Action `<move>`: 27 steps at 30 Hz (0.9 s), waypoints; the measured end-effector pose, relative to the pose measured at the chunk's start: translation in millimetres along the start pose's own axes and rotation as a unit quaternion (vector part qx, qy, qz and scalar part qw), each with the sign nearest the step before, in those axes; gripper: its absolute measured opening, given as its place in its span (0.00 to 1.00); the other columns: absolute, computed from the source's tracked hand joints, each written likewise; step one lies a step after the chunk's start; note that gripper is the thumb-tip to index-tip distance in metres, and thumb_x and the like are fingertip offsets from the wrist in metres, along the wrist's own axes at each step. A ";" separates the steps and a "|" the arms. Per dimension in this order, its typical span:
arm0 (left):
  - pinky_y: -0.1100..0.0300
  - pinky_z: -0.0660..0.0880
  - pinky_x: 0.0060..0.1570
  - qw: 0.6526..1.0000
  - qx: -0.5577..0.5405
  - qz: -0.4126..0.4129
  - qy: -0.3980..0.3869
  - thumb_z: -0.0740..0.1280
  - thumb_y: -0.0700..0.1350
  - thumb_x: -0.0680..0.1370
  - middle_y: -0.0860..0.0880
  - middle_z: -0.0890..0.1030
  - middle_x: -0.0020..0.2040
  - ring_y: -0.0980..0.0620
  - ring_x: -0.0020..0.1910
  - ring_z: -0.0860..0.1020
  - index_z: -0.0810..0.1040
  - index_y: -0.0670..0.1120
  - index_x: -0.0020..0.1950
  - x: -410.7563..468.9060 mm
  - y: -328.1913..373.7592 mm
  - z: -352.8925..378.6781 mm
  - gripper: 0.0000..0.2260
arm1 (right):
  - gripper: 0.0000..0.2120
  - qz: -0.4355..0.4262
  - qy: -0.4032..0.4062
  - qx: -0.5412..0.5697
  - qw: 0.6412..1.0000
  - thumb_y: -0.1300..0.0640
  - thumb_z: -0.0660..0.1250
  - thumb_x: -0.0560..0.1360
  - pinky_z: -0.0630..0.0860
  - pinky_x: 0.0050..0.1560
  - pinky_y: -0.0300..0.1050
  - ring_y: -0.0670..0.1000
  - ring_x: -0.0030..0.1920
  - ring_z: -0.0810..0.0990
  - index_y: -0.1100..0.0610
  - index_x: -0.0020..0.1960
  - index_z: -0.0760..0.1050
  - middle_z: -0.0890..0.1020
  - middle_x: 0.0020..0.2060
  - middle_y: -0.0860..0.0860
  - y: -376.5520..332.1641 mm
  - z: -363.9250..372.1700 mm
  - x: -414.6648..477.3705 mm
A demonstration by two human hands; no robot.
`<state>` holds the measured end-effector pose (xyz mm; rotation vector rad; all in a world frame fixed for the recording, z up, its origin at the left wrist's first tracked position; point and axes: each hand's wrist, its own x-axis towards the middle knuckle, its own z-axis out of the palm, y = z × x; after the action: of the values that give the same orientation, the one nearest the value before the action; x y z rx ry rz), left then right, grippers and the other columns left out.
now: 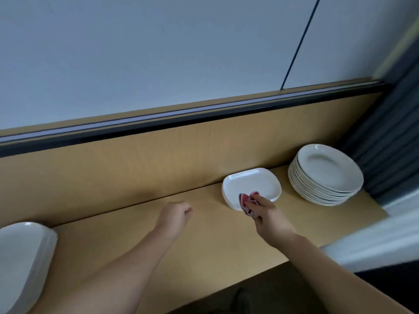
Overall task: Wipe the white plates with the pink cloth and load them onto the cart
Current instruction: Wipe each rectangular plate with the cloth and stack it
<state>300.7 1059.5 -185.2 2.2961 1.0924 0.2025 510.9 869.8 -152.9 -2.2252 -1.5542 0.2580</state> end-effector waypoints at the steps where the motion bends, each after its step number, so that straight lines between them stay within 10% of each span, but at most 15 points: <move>1: 0.57 0.73 0.39 1.000 0.004 0.012 0.000 0.69 0.45 0.76 0.45 0.83 0.41 0.45 0.42 0.81 0.83 0.44 0.46 8.1 12.7 8.9 0.05 | 0.23 0.009 0.003 0.000 1.000 0.70 0.61 0.75 0.72 0.64 0.46 0.57 0.67 0.71 0.55 0.66 0.75 0.74 0.65 0.54 11.1 -6.0 -3.4; 11: 0.57 0.61 0.33 0.993 0.091 -0.075 -0.017 0.54 0.52 0.83 0.51 0.74 0.34 0.50 0.32 0.70 0.73 0.44 0.52 64.7 95.0 83.4 0.14 | 0.19 -0.008 -0.023 0.020 1.000 0.72 0.63 0.72 0.78 0.56 0.56 0.61 0.61 0.75 0.61 0.61 0.78 0.76 0.61 0.58 97.1 -37.1 1.2; 19: 0.59 0.66 0.42 0.985 0.036 -0.165 -0.023 0.58 0.44 0.81 0.44 0.80 0.55 0.46 0.51 0.77 0.72 0.41 0.64 82.5 110.0 103.0 0.13 | 0.20 -0.052 -0.049 0.018 0.997 0.72 0.68 0.69 0.79 0.54 0.57 0.63 0.60 0.77 0.61 0.60 0.80 0.77 0.62 0.60 125.6 -36.2 13.0; 27: 0.56 0.72 0.46 0.976 0.026 -0.215 -0.014 0.60 0.43 0.80 0.43 0.80 0.53 0.43 0.51 0.78 0.73 0.40 0.60 82.8 111.0 105.3 0.10 | 0.19 -0.078 -0.052 0.024 0.995 0.72 0.67 0.70 0.80 0.54 0.56 0.61 0.60 0.78 0.61 0.59 0.80 0.77 0.62 0.59 131.4 -47.9 21.7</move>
<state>467.1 1020.4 -217.8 2.0372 1.5596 -0.0292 649.0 840.6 -164.9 -2.0711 -1.7469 0.3661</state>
